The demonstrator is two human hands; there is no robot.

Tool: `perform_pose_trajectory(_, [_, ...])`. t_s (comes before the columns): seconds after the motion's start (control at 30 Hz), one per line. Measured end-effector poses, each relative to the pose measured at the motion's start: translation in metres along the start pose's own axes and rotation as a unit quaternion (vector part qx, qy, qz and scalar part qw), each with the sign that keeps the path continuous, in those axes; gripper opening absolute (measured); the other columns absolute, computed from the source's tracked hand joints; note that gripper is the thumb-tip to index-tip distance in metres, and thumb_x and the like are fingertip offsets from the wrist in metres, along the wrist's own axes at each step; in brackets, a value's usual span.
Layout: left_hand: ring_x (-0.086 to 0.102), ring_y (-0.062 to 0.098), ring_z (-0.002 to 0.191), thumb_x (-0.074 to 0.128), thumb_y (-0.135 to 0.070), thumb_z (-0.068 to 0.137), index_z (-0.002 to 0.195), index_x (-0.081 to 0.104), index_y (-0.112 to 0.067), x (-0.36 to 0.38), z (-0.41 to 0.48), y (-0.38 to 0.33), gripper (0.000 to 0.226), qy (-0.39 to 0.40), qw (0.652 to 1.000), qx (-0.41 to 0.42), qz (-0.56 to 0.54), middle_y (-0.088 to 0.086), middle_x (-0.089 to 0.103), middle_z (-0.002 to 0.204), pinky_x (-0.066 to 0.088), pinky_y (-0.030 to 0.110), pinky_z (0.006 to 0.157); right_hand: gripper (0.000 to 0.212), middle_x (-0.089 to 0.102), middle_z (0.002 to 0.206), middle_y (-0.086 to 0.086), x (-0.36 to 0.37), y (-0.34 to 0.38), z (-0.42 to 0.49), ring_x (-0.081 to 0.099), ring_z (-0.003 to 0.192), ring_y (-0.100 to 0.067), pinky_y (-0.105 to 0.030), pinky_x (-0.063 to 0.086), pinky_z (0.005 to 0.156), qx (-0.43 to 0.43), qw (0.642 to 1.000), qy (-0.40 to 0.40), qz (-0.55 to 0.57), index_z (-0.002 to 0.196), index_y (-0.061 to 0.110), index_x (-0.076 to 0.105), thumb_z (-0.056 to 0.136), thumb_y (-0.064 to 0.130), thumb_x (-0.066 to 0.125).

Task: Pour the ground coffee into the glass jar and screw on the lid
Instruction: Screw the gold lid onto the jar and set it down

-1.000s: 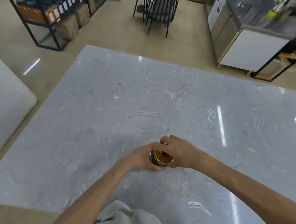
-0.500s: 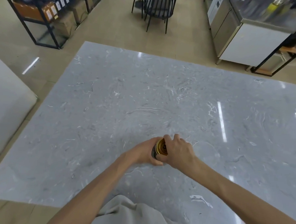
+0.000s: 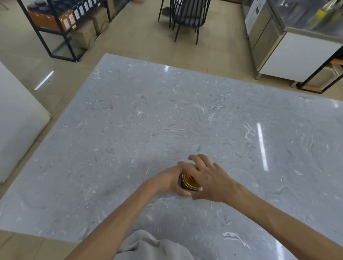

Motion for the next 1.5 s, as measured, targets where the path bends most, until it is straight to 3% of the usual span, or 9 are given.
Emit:
perform_pose_trajectory(0.2, [0.064, 0.006, 0.105, 0.092, -0.039, 0.06, 0.126, 0.05, -0.042, 0.001, 0.002, -0.001, 0.078, 0.0, 1.0, 0.003, 0.003, -0.02, 0.065, 0.114, 0.055, 0.032, 0.091, 0.065, 0.046, 0.117, -0.004, 0.002, -0.012, 0.006, 0.052, 0.098, -0.022, -0.033, 0.053, 0.07, 0.08, 0.996, -0.02, 0.015, 0.135, 0.024, 0.044, 0.083, 0.061, 0.059])
perform_pose_trajectory(0.37, [0.063, 0.011, 0.11, 0.093, -0.036, 0.061, 0.131, 0.052, -0.034, -0.001, 0.004, -0.002, 0.081, 0.0, 1.0, 0.011, 0.012, -0.012, 0.065, 0.121, 0.055, 0.039, 0.096, 0.069, 0.042, 0.129, -0.001, 0.006, -0.008, 0.003, 0.046, 0.112, -0.018, -0.032, 0.052, 0.084, -0.047, 0.995, -0.017, 0.081, 0.141, 0.031, 0.038, 0.083, 0.052, 0.068])
perform_pose_trajectory(0.43, [0.062, 0.011, 0.111, 0.092, -0.036, 0.061, 0.131, 0.049, -0.037, 0.0, 0.002, -0.002, 0.082, 0.001, 1.0, 0.014, 0.01, -0.013, 0.064, 0.122, 0.053, 0.039, 0.097, 0.067, 0.045, 0.12, -0.001, 0.007, -0.016, 0.003, 0.05, 0.104, -0.02, -0.032, 0.052, 0.08, 0.013, 0.996, -0.024, 0.081, 0.137, 0.028, 0.043, 0.082, 0.058, 0.066])
perform_pose_trajectory(0.8, [0.061, 0.013, 0.113, 0.091, -0.029, 0.065, 0.137, 0.045, -0.035, -0.001, 0.0, -0.006, 0.086, 0.006, 0.999, 0.033, -0.007, -0.01, 0.062, 0.126, 0.053, 0.038, 0.096, 0.092, 0.066, 0.106, -0.001, -0.007, -0.035, -0.006, 0.066, 0.091, -0.025, -0.036, 0.049, 0.066, 0.112, 0.984, -0.122, 0.071, 0.143, 0.024, 0.032, 0.078, 0.087, 0.016])
perform_pose_trajectory(0.97, [0.06, 0.009, 0.113, 0.091, -0.031, 0.063, 0.133, 0.045, -0.039, -0.002, 0.001, -0.009, 0.085, 0.012, 0.999, 0.042, 0.004, -0.012, 0.061, 0.126, 0.051, 0.035, 0.098, 0.073, 0.072, 0.093, 0.004, -0.018, -0.047, -0.014, 0.068, 0.081, -0.022, -0.038, 0.056, 0.066, 0.121, 0.974, -0.174, 0.076, 0.143, 0.028, 0.028, 0.089, 0.077, 0.023])
perform_pose_trajectory(1.07, [0.059, 0.008, 0.11, 0.088, -0.037, 0.065, 0.13, 0.045, -0.04, -0.001, 0.002, -0.014, 0.077, 0.012, 0.998, 0.056, 0.032, -0.014, 0.06, 0.125, 0.052, 0.034, 0.095, 0.057, 0.059, 0.129, 0.003, -0.013, -0.014, -0.01, 0.054, 0.119, -0.019, -0.034, 0.051, 0.09, -0.057, 0.975, -0.169, 0.13, 0.137, 0.03, 0.048, 0.093, 0.066, 0.042])
perform_pose_trajectory(1.17, [0.063, 0.004, 0.104, 0.084, -0.038, 0.067, 0.123, 0.05, -0.038, -0.002, 0.002, -0.022, 0.065, 0.036, 0.996, 0.067, 0.046, -0.016, 0.063, 0.117, 0.055, 0.026, 0.087, 0.031, 0.059, 0.125, -0.005, 0.0, 0.008, -0.009, 0.052, 0.115, -0.024, -0.037, 0.046, 0.094, -0.153, 0.965, -0.194, 0.091, 0.117, 0.024, 0.067, 0.095, 0.043, 0.057])
perform_pose_trajectory(1.43, [0.057, -0.007, 0.089, 0.081, -0.008, 0.075, 0.117, 0.059, -0.009, -0.001, -0.002, -0.011, 0.047, -0.052, 0.996, 0.039, 0.062, -0.007, 0.061, 0.101, 0.049, 0.018, 0.081, 0.01, 0.069, 0.093, -0.006, 0.005, -0.006, 0.001, 0.062, 0.088, -0.028, -0.038, 0.05, 0.08, -0.012, 0.891, -0.398, 0.216, 0.082, 0.01, 0.072, 0.074, 0.016, 0.07])
perform_pose_trajectory(1.5, [0.065, 0.011, 0.089, 0.075, -0.009, 0.078, 0.106, 0.063, -0.006, -0.001, -0.004, -0.025, 0.032, -0.116, 0.985, 0.049, 0.119, 0.002, 0.066, 0.096, 0.052, 0.025, 0.079, 0.008, 0.07, 0.09, -0.007, 0.006, -0.007, -0.003, 0.065, 0.086, -0.029, -0.038, 0.051, 0.078, 0.026, 0.875, -0.431, 0.219, 0.08, 0.009, 0.073, 0.075, 0.015, 0.069])
Point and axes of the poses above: each hand's wrist, its own z-axis towards the middle knuckle, its own x-axis out of the palm, y = z × x, the point moved 10 cm from there along z, towards the middle knuckle
